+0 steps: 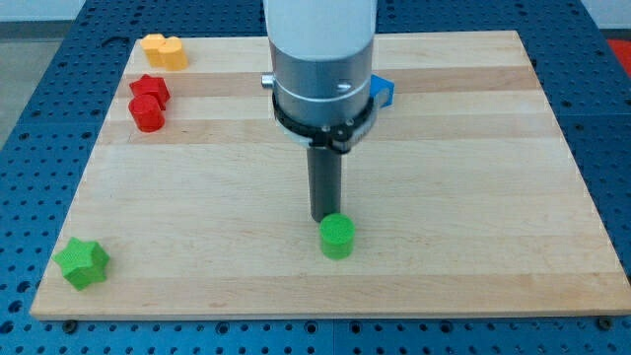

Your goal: Slide the green star up and right

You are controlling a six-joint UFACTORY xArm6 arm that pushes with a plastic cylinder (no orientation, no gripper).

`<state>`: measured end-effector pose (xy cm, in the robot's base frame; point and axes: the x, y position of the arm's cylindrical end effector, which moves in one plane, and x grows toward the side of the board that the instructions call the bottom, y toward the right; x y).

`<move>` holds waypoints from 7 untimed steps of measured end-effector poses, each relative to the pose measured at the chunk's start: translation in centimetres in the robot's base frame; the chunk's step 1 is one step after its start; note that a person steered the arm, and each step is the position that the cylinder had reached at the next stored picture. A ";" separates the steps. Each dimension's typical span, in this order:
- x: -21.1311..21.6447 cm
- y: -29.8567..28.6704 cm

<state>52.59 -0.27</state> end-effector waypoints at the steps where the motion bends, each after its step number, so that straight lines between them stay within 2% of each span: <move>1: 1.8 0.5; 2: 1.7 0.5; 3: -0.9 -1.5; 4: -2.8 -8.1; 6: -2.3 -25.8; 7: -1.8 -30.0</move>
<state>50.81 -30.31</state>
